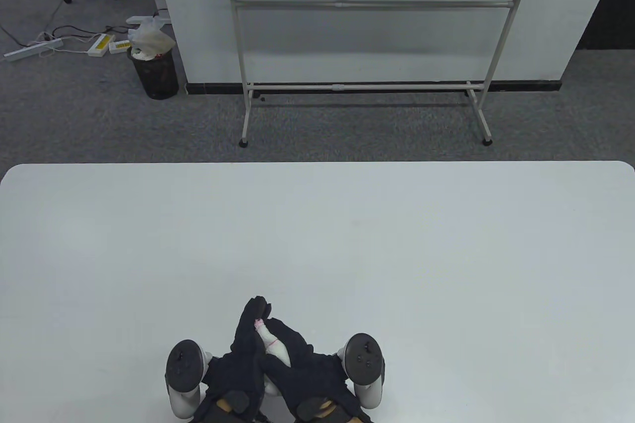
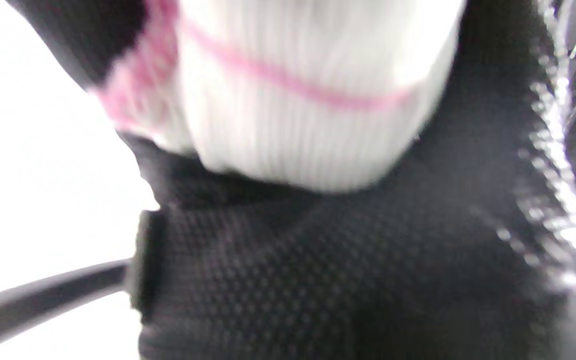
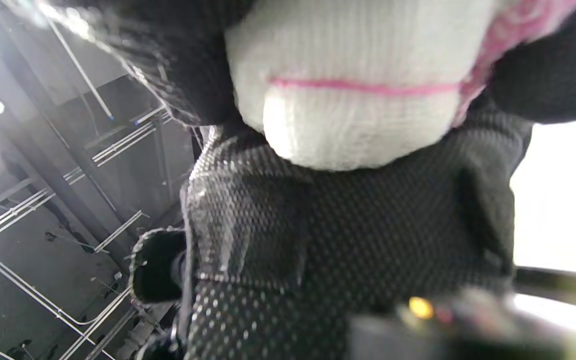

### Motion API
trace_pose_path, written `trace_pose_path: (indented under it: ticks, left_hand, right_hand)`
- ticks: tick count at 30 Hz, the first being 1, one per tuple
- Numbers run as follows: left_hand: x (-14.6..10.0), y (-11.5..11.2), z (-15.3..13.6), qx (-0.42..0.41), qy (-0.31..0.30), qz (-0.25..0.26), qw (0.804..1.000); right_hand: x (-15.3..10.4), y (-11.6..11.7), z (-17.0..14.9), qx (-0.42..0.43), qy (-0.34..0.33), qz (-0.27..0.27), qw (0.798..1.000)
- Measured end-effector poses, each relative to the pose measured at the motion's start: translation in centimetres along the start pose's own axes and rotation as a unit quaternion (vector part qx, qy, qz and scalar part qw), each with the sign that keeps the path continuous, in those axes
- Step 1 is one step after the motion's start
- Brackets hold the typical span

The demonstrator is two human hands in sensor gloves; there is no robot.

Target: Squeeze dry dish cloth into compact mass

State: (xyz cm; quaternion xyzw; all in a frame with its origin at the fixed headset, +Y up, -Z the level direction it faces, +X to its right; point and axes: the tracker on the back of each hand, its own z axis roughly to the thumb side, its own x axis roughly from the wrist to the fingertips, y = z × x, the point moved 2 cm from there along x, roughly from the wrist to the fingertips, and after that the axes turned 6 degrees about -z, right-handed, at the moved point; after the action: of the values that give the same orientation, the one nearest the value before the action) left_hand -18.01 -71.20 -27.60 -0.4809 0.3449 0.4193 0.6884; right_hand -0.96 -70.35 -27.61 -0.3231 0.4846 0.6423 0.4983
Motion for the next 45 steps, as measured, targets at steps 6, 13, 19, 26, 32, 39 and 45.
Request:
trace_pose_path:
  ticks: [6, 13, 19, 26, 32, 39, 45]
  left_hand:
    - [-0.3, 1.6, 0.5, 0.235, 0.102, -0.015, 0.966]
    - [-0.4, 3.2, -1.6, 0.318, 0.172, -0.004, 0.932]
    - [-0.3, 4.2, -2.7, 0.349, 0.200, -0.009, 0.915]
    - [-0.8, 4.9, -3.1, 0.309, 0.199, -0.004, 0.930]
    - [-0.9, 5.2, -3.7, 0.311, 0.210, -0.008, 0.927]
    - [-0.5, 4.2, -3.7, 0.318, 0.208, -0.024, 0.925]
    - [-0.5, 4.2, -3.5, 0.324, 0.202, -0.022, 0.924]
  right_hand:
    - [0.3, -2.6, 0.5, -0.166, -0.048, -0.059, 0.983]
    - [0.7, -2.4, -0.9, -0.396, -0.052, -0.019, 0.917]
    - [1.5, -0.7, -4.0, -0.500, 0.008, 0.080, 0.862]
    - [1.3, 0.2, -9.2, -0.536, 0.166, 0.188, 0.806]
    - [0.6, -2.0, -11.4, -0.460, 0.284, 0.182, 0.821]
    - [0.9, -1.9, -10.9, -0.477, 0.241, 0.181, 0.826]
    - [1.5, -2.6, -7.4, -0.438, 0.101, 0.088, 0.889]
